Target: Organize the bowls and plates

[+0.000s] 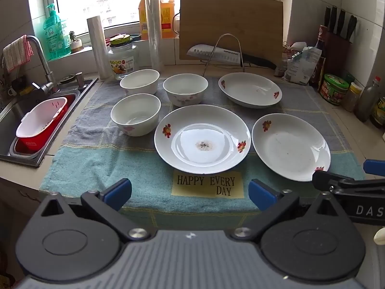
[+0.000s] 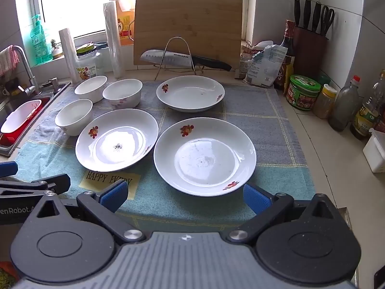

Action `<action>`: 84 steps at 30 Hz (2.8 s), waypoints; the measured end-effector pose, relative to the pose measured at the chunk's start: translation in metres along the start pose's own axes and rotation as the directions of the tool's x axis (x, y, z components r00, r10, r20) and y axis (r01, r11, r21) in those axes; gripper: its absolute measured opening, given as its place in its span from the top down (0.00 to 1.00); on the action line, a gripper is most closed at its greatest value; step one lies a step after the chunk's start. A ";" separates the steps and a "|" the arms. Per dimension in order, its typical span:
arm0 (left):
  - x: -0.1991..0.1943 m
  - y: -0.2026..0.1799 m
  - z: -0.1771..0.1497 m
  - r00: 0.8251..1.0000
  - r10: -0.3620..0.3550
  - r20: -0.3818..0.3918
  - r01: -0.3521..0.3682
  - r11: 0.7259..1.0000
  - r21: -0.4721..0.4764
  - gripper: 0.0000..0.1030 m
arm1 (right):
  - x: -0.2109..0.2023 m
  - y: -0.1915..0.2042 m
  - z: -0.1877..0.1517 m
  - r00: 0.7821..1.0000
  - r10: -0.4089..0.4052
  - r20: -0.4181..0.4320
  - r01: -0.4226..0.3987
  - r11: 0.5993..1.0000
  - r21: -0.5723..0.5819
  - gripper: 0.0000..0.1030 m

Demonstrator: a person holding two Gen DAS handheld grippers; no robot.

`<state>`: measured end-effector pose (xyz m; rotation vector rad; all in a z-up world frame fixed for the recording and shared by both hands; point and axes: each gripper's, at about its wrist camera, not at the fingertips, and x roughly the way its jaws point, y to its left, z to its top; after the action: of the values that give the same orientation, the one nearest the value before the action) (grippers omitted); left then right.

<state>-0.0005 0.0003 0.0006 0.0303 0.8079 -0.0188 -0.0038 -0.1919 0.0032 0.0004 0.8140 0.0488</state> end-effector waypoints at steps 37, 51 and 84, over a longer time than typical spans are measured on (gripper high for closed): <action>-0.003 0.003 0.008 1.000 0.006 0.006 -0.006 1.000 -0.009 0.01 | -0.003 0.003 0.008 1.000 0.008 0.023 -0.008 1.000 -0.003 0.00; -0.004 0.003 0.008 1.000 0.010 0.011 -0.010 1.000 -0.008 0.01 | -0.003 0.003 0.008 0.999 0.008 0.031 -0.008 1.000 0.000 0.00; -0.005 0.006 0.007 1.000 0.004 0.016 -0.004 1.000 -0.007 0.01 | -0.005 0.005 0.010 0.999 0.006 0.042 -0.006 1.000 -0.002 0.00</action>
<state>0.0012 0.0061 0.0095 0.0250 0.7916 -0.0119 -0.0004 -0.1867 0.0134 0.0023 0.7720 0.0546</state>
